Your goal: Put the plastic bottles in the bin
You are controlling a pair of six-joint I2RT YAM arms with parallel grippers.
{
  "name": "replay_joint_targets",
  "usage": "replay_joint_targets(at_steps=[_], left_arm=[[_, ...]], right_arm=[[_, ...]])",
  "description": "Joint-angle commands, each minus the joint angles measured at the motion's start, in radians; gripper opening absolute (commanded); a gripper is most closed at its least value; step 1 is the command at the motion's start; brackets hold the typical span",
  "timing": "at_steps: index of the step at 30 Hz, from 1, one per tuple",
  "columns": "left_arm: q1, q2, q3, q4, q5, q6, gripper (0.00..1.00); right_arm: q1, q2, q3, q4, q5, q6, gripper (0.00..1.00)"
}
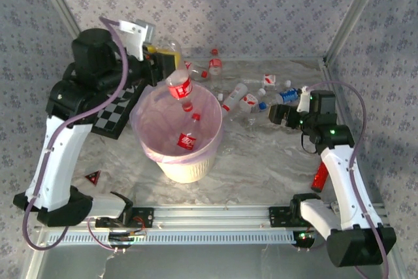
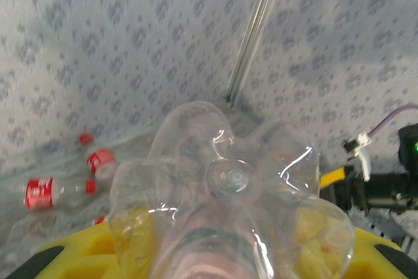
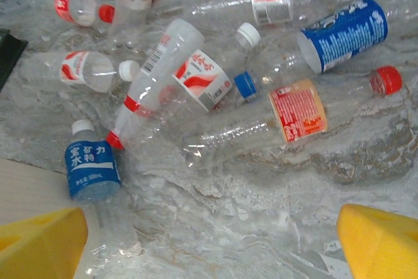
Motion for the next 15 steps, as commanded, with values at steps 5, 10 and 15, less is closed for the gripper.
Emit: replay_joint_targets(at_steps=[5,10,15], left_arm=[[-0.088,-0.040,-0.226,-0.078,-0.204,0.034,0.00],[-0.133,-0.044,-0.408,-0.028,-0.228,-0.009,0.00],[-0.146,-0.037,-0.516,0.047,-0.230,-0.029,0.00]], right_arm=[[-0.008,0.027,-0.007,0.010,-0.021,0.033,1.00],[-0.011,0.053,-0.010,0.007,-0.018,0.056,1.00],[-0.022,0.083,-0.011,-0.006,0.011,0.111,1.00]])
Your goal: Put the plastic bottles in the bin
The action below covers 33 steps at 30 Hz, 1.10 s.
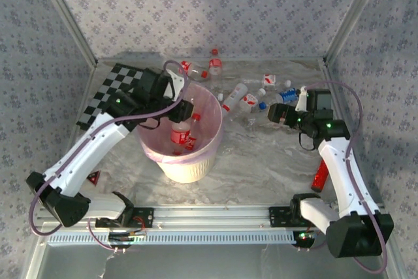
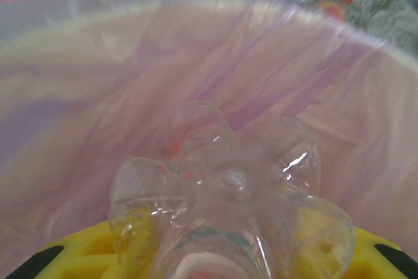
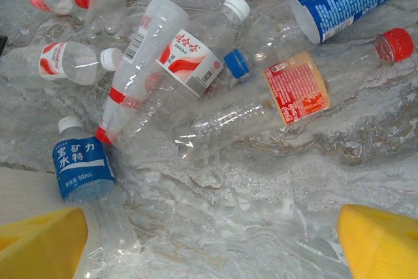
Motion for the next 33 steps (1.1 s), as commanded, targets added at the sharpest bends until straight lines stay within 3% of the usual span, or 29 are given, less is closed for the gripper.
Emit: replay_joint_targets(at_steps=[1,5,11,16,20,23,27,33], left_arm=[[-0.008,-0.020,-0.035,0.088,-0.021,-0.030,0.00],[-0.014,-0.013,-0.111,0.136,-0.013,-0.023,0.00],[-0.014,0.018,-0.176,0.204,-0.005,-0.049,0.03],[-0.014,0.048,-0.207,0.227,-0.018,-0.042,0.27],[-0.013,0.062,-0.203,0.235,-0.018,-0.042,0.44],[-0.010,0.059,-0.195,0.231,-0.016,-0.035,0.56],[-0.003,0.043,-0.169,0.198,-0.019,-0.023,0.73],[0.006,-0.008,-0.127,0.135,-0.056,-0.010,0.93]], right_arm=[[-0.015,0.020,-0.007,-0.012,0.025,0.067,1.00],[-0.037,0.039,-0.029,-0.010,0.054,0.182,1.00],[-0.035,0.050,-0.145,0.107,0.104,0.528,1.00],[0.030,0.044,-0.216,0.155,0.176,0.704,0.97],[0.139,0.105,-0.178,0.148,0.229,0.618,0.95],[0.165,0.172,-0.118,0.086,0.247,0.535,0.93],[0.132,0.229,-0.077,0.062,0.218,0.536,0.89],[-0.006,0.302,-0.046,0.088,0.136,0.586,0.89]])
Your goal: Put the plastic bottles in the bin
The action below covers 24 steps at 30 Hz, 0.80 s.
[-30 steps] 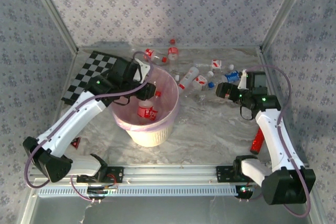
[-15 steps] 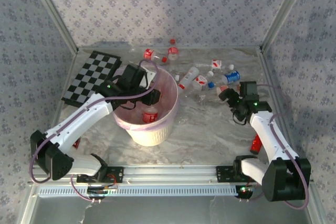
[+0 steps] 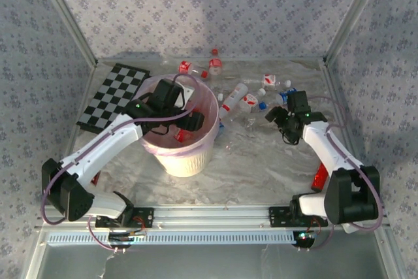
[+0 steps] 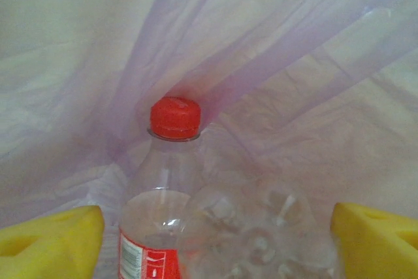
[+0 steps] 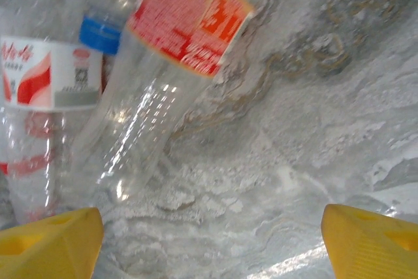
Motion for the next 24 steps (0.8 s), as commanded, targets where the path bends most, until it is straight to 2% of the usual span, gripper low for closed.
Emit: replay_joint_targets(at_steps=[1,4,8,12,18,21,24], left_arm=[[0.010,-0.065,0.076,-0.056,-0.036,0.023,0.95],[0.009,-0.085,0.115,-0.088,-0.048,0.036,0.99],[0.010,-0.108,0.166,-0.117,-0.050,0.048,1.00],[0.009,-0.136,0.200,-0.143,-0.062,0.060,1.00],[0.009,-0.208,0.226,-0.180,-0.103,0.079,1.00],[0.010,-0.249,0.214,-0.175,-0.093,0.075,1.00],[0.010,-0.282,0.196,-0.176,-0.093,0.075,1.00]], right_arm=[[-0.074,0.037,0.044,-0.019,-0.013,0.038,0.88],[-0.143,0.076,0.062,0.009,-0.010,0.084,0.87],[-0.184,0.163,0.103,0.051,-0.030,0.107,0.87],[-0.204,0.271,0.157,0.092,-0.118,0.114,0.89],[-0.222,0.406,0.225,0.120,-0.135,0.149,0.88],[-0.225,0.438,0.213,0.173,-0.183,0.190,0.89],[-0.219,0.463,0.225,0.189,-0.164,0.202,0.90]])
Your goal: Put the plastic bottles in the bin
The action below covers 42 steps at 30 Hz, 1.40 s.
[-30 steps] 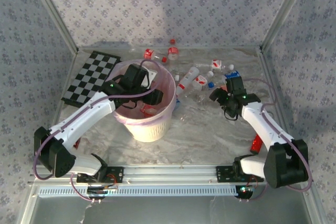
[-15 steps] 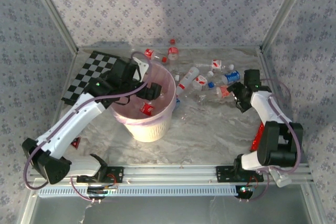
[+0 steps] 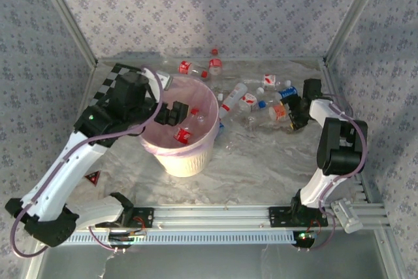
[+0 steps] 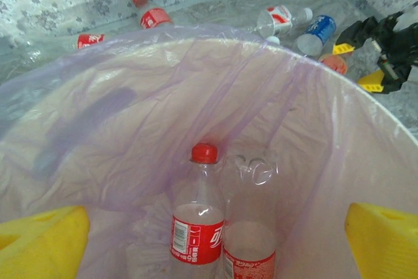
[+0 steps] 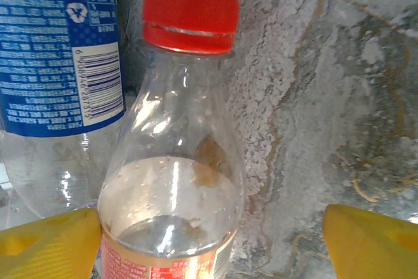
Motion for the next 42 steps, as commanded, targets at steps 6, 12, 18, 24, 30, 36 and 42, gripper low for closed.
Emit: replay_joint_targets(at_steps=[6,12,18,24,30,36,42], left_arm=[[0.003,-0.051,0.003,-0.024,-0.019,0.018,1.00],[0.003,-0.040,0.012,-0.018,-0.006,0.010,1.00],[0.003,-0.039,0.019,-0.007,0.016,-0.001,1.00],[0.003,-0.033,0.020,0.007,0.038,-0.009,1.00],[0.003,-0.028,0.046,0.038,0.100,-0.050,0.99],[0.000,0.001,0.079,0.111,0.211,-0.070,0.99],[-0.005,0.090,0.185,0.122,0.313,-0.071,0.99]], right_arm=[[-0.005,0.085,0.062,-0.003,0.018,0.029,0.96],[-0.005,0.083,0.077,-0.025,0.034,-0.006,0.88],[-0.017,0.030,0.060,-0.051,0.069,-0.054,0.69],[-0.032,-0.035,0.043,-0.083,0.062,-0.108,0.51],[-0.041,-0.188,0.017,-0.139,0.055,-0.239,0.39],[-0.042,-0.373,-0.025,-0.166,0.013,-0.379,0.26],[-0.050,-0.524,-0.010,-0.135,-0.227,-0.484,0.19]])
